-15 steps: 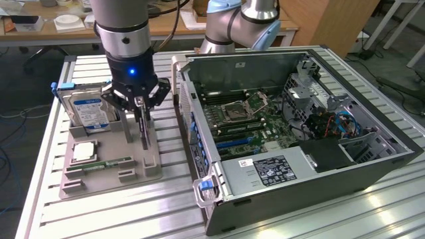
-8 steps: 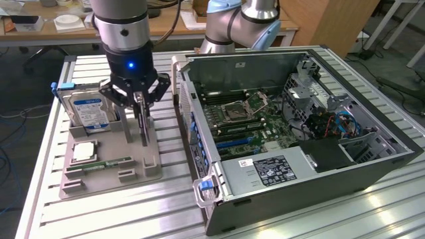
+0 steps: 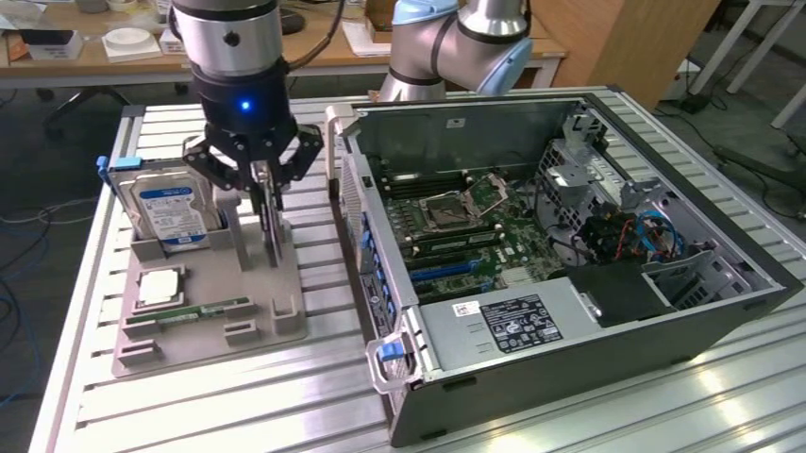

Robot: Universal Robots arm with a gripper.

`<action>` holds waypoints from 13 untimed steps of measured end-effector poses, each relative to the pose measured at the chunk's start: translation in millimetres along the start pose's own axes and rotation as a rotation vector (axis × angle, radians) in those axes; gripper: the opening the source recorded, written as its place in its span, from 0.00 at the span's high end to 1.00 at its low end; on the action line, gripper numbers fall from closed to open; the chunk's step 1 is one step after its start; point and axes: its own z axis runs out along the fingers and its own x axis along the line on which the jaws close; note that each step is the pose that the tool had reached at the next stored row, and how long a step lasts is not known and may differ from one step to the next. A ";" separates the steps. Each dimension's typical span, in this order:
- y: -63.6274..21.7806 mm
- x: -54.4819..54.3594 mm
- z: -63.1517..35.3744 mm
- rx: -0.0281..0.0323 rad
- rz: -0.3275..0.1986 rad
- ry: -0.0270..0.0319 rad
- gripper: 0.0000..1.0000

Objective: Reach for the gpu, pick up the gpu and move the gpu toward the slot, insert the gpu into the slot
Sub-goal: 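Pick up the gpu and move the gpu toward the slot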

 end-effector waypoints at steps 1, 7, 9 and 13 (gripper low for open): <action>0.1 0.0 -2.2 -0.0001 0.000 -0.0001 0.71; 0.5 -0.4 -20.3 -0.0001 0.000 0.0000 0.71; 0.7 -0.6 -27.9 -0.0001 0.000 -0.0001 0.71; 1.1 -0.9 -45.3 -0.0001 0.000 -0.0001 0.71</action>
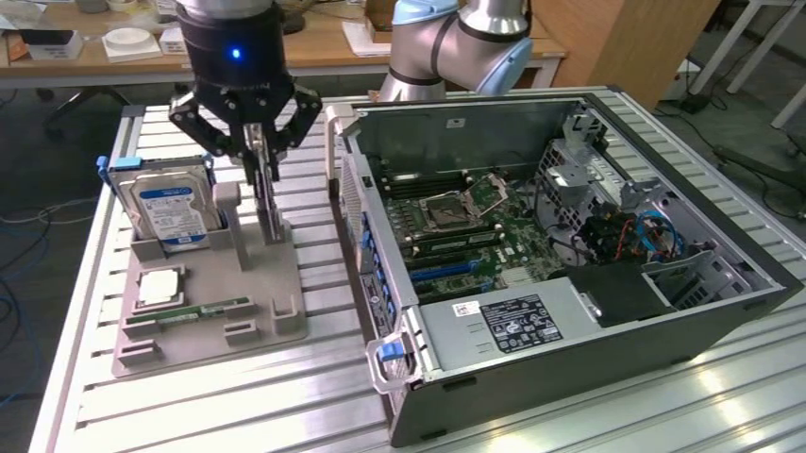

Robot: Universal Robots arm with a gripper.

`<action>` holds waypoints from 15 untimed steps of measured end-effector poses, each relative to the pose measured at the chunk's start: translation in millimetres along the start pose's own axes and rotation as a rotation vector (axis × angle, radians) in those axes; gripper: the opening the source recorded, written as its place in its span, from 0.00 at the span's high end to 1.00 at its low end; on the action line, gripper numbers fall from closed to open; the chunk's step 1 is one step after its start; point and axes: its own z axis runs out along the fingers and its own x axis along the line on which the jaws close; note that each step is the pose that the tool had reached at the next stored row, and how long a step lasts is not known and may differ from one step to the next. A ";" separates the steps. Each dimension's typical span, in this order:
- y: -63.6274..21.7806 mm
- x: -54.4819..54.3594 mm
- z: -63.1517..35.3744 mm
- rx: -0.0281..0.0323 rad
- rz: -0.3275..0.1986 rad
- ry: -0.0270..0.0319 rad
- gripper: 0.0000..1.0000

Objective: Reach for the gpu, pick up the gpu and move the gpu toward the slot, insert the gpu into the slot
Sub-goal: 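Pick up the gpu and move the gpu toward the slot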

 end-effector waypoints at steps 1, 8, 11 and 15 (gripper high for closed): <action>0.1 -0.1 -4.5 0.0000 0.000 0.0000 0.71; 0.8 -0.6 -32.0 0.0000 0.000 0.0000 0.71; 1.1 -0.8 -42.1 0.0001 0.000 0.0001 0.71; 1.2 -0.8 -46.1 -0.0002 0.000 -0.0001 0.71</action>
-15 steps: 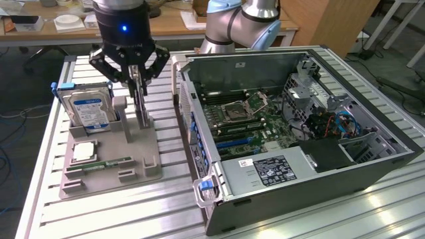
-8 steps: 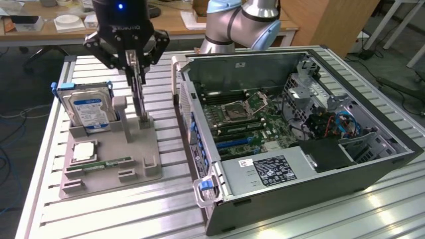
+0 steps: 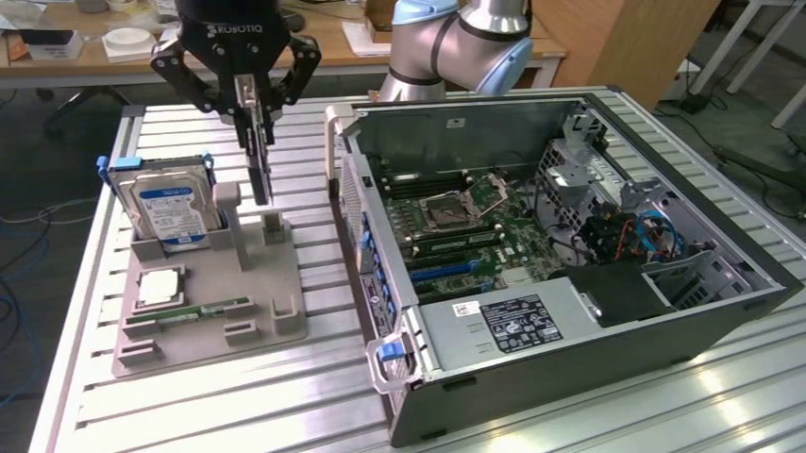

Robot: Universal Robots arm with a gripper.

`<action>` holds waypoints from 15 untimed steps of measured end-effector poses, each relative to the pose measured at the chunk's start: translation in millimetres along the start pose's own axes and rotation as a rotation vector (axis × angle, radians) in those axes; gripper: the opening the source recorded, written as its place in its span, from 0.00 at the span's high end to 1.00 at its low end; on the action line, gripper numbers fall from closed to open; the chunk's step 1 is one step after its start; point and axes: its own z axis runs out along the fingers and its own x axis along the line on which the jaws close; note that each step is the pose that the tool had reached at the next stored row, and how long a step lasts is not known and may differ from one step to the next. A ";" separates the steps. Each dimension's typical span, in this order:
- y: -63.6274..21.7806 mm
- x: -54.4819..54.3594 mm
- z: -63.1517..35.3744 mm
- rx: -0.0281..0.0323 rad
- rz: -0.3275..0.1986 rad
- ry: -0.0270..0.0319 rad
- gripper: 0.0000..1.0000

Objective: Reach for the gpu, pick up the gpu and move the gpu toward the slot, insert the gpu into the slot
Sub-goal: 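Pick up the gpu and move the gpu toward the slot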

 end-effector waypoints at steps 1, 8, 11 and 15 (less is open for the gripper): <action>0.0 0.0 -0.1 0.0000 0.000 0.0001 0.71; -0.2 -18.2 0.9 0.0007 -0.001 0.0002 0.71; -0.4 -27.1 1.1 0.0028 -0.001 0.0002 0.71; -0.4 -34.6 1.1 0.0367 -0.002 0.0009 0.71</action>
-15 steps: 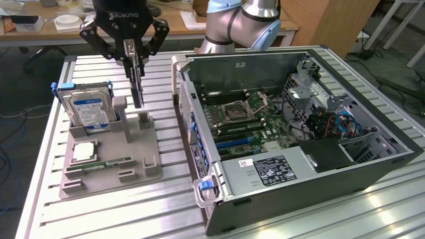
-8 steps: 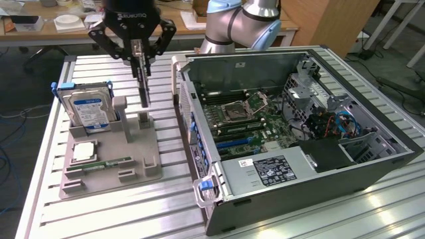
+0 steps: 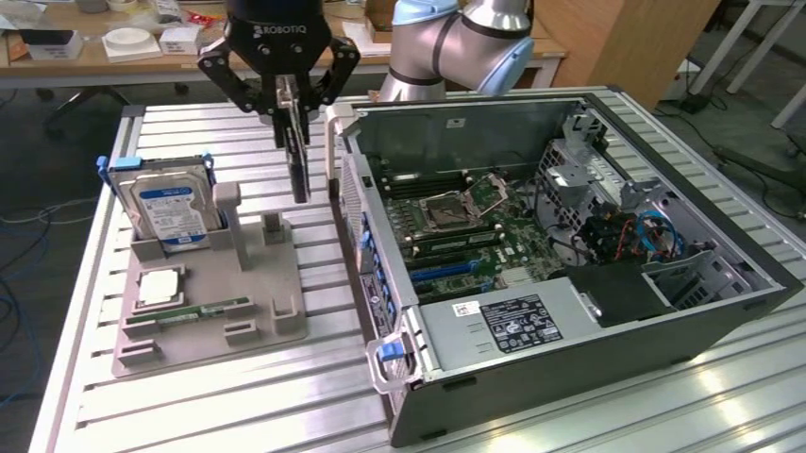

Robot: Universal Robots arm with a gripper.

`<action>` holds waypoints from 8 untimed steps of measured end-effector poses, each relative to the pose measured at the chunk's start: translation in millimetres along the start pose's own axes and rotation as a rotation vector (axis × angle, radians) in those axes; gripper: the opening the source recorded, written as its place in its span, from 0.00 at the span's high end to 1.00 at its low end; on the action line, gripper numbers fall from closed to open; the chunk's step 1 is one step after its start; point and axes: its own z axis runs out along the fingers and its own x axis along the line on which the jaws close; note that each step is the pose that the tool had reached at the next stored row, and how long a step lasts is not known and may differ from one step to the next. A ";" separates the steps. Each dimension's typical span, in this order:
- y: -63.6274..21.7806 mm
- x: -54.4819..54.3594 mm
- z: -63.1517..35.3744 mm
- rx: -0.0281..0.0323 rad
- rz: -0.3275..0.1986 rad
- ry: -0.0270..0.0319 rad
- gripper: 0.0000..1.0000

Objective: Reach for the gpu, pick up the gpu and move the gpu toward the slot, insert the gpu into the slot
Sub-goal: 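Pick up the gpu and move the gpu toward the slot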

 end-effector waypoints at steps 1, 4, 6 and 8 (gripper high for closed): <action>-0.1 -1.6 0.1 0.0096 0.000 0.0000 0.71; -0.1 -6.8 0.2 0.0114 0.000 0.0001 0.71; -0.2 -12.0 0.3 0.0114 0.000 0.0001 0.71; -0.3 -20.6 0.6 0.0110 0.000 0.0002 0.71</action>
